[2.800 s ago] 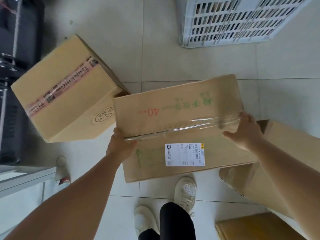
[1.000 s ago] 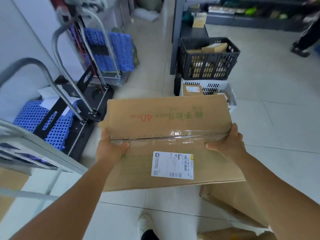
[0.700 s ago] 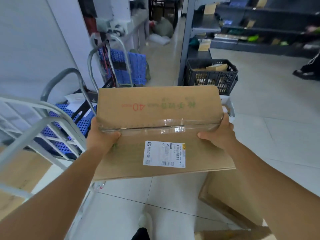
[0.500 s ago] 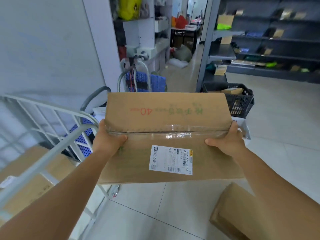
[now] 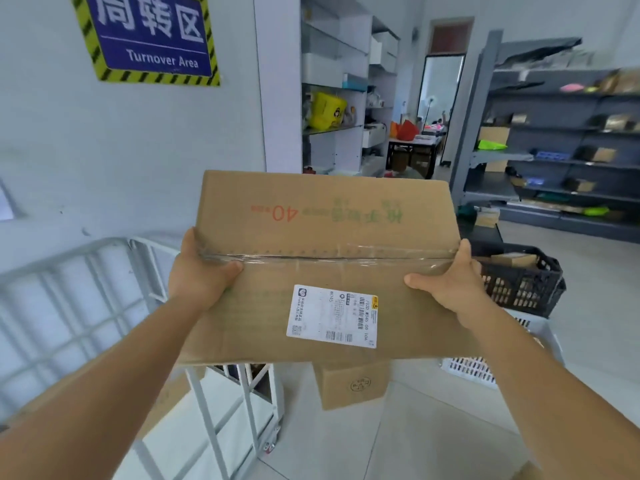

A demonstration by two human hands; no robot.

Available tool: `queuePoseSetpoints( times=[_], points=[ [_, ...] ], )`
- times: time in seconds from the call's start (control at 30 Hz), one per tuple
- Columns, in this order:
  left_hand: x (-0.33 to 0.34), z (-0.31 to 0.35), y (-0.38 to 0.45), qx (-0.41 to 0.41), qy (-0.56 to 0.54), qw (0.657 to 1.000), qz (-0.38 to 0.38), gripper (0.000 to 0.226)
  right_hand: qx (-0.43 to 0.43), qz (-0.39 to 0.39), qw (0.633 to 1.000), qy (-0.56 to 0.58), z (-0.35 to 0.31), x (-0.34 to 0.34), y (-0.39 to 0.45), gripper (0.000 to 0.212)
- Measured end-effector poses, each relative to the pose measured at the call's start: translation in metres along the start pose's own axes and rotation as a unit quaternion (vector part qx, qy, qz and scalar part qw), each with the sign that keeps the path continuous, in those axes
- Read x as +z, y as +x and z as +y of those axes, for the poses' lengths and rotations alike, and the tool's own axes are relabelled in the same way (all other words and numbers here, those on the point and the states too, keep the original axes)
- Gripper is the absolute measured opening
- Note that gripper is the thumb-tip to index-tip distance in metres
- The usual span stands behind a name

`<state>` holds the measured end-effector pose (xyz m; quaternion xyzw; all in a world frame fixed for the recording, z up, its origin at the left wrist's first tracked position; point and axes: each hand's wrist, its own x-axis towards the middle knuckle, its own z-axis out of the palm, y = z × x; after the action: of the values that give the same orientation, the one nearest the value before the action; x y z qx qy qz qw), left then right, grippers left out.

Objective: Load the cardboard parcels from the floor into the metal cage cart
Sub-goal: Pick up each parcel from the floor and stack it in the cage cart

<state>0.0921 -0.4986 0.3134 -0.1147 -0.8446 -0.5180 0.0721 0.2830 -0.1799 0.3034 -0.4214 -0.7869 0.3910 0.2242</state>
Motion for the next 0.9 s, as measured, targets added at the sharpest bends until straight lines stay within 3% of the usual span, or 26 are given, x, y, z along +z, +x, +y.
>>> queuePoseSetpoints(
  times=[0.1,0.27,0.57,0.9],
  points=[
    [-0.051,-0.010,0.008,-0.003,-0.012,1.000,0.025,0.060,-0.025,-0.003,1.000,0.005,-0.039,0.027,-0.018,0.133],
    [-0.135,-0.046,0.026,-0.008,-0.038,0.997,0.067,0.082,-0.070,-0.027,0.997,0.030,-0.099,0.083,-0.049,0.129],
    [-0.260,-0.109,0.027,-0.042,-0.022,0.986,0.158,0.051,-0.126,-0.108,0.986,0.029,-0.186,0.195,-0.098,0.134],
    [-0.321,-0.183,0.032,-0.139,0.003,0.960,0.245,0.049,-0.171,-0.214,0.962,0.019,-0.248,0.308,-0.111,0.127]
  ],
)
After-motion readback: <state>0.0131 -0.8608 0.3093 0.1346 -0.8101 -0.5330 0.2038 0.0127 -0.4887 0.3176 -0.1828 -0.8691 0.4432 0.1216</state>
